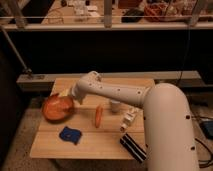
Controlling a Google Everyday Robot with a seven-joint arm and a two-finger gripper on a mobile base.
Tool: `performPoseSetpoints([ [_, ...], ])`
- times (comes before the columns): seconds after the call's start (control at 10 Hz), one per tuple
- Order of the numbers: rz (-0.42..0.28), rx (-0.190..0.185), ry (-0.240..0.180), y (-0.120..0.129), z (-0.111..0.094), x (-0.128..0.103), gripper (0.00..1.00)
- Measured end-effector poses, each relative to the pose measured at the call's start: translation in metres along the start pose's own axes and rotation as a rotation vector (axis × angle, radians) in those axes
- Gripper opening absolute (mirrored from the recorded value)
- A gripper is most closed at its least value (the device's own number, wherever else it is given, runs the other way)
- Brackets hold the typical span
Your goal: Pick up the ceramic bowl
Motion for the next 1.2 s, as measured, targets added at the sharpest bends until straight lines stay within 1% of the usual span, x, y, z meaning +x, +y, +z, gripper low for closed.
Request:
performPoseSetpoints([
  [0.2, -0.010, -0.012, -0.024, 0.003, 0.004, 0.008, 0.80],
  [0.6, -0.041, -0.036, -0.086, 0.009, 0.017, 0.022, 0.80],
  [1.0, -0.091, -0.059, -0.165, 0.009, 0.037, 0.030, 0.80],
  [1.2, -0.118, -0.082, -0.203, 0.009, 0.042, 0.035, 0.80],
])
